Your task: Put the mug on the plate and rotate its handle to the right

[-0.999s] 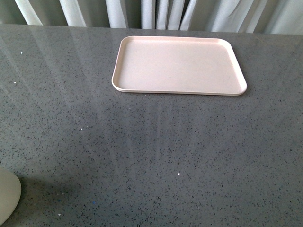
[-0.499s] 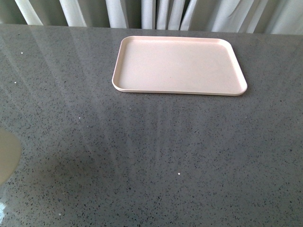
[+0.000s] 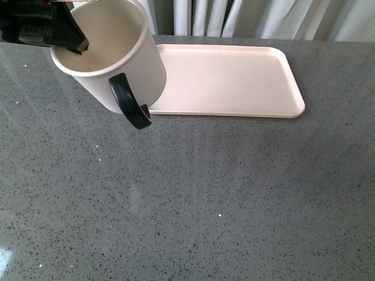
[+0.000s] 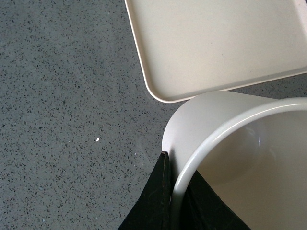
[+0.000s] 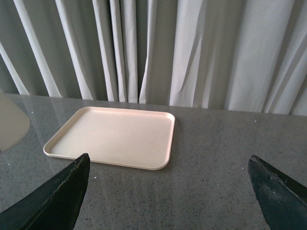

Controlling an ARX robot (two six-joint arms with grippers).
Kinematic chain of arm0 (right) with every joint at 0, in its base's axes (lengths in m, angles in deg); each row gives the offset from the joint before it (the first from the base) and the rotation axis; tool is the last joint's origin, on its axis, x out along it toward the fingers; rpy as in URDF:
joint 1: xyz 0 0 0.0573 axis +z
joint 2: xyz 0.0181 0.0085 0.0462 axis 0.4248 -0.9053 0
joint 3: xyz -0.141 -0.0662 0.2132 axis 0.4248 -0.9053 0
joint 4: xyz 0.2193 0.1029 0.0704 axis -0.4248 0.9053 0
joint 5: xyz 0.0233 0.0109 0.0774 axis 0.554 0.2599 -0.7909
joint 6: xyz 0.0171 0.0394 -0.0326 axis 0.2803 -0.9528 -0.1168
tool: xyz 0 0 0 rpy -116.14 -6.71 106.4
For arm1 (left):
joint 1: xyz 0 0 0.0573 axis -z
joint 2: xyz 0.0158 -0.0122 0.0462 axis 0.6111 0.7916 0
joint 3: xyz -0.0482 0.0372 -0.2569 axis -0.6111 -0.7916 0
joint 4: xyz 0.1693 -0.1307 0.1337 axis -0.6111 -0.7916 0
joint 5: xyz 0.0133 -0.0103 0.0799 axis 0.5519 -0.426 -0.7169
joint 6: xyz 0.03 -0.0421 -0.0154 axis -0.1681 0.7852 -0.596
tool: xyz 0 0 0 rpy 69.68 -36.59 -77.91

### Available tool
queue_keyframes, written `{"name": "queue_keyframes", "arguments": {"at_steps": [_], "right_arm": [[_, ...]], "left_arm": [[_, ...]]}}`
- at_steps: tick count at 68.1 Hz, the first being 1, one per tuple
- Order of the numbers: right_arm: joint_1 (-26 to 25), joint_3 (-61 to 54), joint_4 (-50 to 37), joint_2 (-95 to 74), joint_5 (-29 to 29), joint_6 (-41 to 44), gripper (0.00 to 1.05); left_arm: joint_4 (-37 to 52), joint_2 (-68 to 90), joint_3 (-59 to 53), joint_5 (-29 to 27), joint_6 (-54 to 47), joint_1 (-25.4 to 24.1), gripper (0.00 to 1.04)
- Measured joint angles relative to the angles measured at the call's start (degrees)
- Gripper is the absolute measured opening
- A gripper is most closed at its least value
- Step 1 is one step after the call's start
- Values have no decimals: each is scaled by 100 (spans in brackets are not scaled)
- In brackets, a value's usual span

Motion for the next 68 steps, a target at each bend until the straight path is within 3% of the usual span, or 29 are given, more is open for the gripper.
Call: {"name": "queue_keyframes", "arguments": {"at_steps": [35, 40, 44, 68], "right_arm": [[0, 0, 0, 0, -2, -2, 96], [0, 0, 0, 0, -2, -2, 96], [0, 0, 0, 0, -2, 0, 96], [0, 0, 0, 0, -4, -2, 96]], "left_arm": [[-11, 2, 7, -61, 85, 0, 2], [-997, 275, 529, -560, -138, 83, 2], [-1635, 704, 1130, -566, -330, 138, 2], [-2568, 3412, 5001, -343, -575, 404, 2]]}}
